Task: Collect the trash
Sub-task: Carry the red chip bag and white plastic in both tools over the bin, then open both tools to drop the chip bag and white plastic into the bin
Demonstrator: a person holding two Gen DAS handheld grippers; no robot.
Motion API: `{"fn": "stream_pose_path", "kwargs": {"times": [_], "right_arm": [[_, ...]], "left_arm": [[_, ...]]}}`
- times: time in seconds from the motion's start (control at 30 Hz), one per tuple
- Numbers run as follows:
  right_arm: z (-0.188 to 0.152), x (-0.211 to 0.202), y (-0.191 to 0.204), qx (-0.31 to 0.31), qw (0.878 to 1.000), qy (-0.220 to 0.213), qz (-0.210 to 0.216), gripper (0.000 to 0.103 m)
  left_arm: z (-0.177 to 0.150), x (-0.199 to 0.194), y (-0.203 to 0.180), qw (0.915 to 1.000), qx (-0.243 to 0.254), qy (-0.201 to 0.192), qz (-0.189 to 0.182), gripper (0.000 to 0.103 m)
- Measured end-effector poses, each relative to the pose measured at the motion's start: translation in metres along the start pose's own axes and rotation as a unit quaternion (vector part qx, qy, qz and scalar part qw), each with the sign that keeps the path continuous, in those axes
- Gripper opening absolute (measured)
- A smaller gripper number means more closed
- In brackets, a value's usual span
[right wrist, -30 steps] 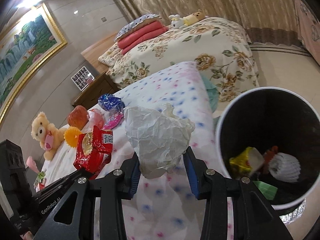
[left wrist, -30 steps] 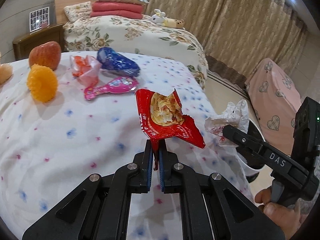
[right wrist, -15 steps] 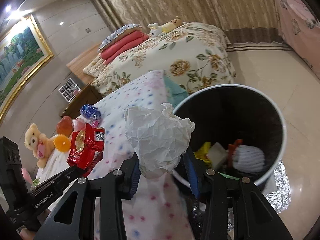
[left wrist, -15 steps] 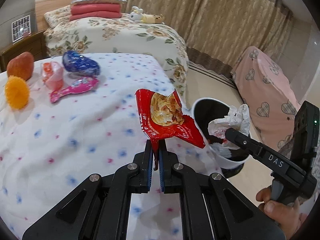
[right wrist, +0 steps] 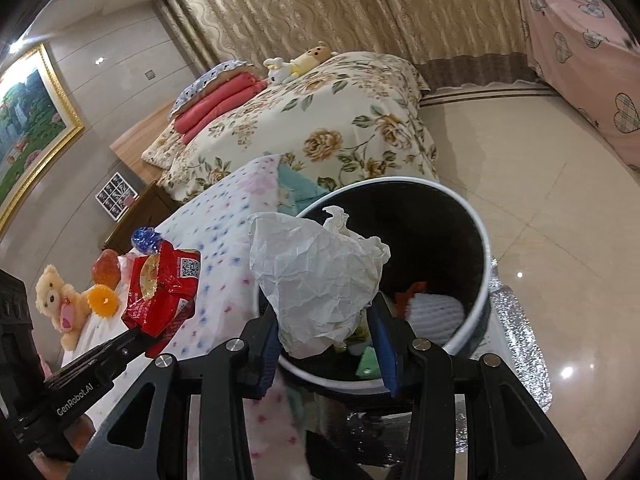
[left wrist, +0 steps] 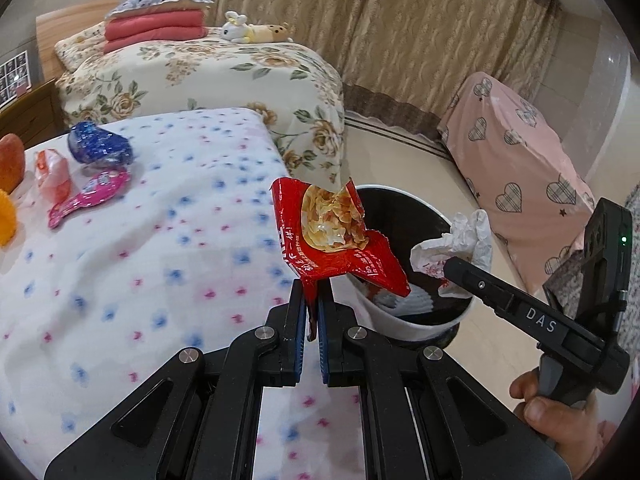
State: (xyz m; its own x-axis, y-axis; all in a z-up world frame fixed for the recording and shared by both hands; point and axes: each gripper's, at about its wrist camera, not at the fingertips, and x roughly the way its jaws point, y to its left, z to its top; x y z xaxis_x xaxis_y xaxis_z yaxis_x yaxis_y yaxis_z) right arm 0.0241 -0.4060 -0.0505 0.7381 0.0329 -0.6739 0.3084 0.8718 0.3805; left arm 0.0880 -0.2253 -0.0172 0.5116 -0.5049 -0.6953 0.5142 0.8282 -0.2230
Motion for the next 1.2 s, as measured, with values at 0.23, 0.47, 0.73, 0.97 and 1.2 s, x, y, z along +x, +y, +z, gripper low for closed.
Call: {"fn": "stream_pose_path", "kwargs": {"times": [0.23, 0.47, 0.73, 0.97, 1.2], "right_arm": [[0.002, 0.000, -0.012, 0.009, 1.000, 0.002, -0.011, 0.042], [0.006, 0.000, -0.021, 0.014, 1.000, 0.004, -0.017, 0.043], [0.011, 0.009, -0.030, 0.017, 0.999, 0.012, -0.026, 0.043], [0.014, 0.013, -0.036, 0.022, 0.999, 0.016, -0.029, 0.044], [0.018, 0.016, -0.037, 0.024, 0.999, 0.020, -0.032, 0.047]], "left_arm": [[0.007, 0.010, -0.014, 0.9999, 0.011, 0.001, -0.002, 0.005], [0.013, 0.022, -0.025, 0.9997, 0.023, 0.004, -0.001, 0.005], [0.017, 0.037, -0.040, 0.9989, 0.043, 0.017, -0.007, 0.005], [0.019, 0.048, -0.048, 0.9983, 0.051, 0.028, -0.010, 0.005], [0.019, 0.054, -0.050, 0.9980, 0.048, 0.039, -0.012, 0.006]]}}
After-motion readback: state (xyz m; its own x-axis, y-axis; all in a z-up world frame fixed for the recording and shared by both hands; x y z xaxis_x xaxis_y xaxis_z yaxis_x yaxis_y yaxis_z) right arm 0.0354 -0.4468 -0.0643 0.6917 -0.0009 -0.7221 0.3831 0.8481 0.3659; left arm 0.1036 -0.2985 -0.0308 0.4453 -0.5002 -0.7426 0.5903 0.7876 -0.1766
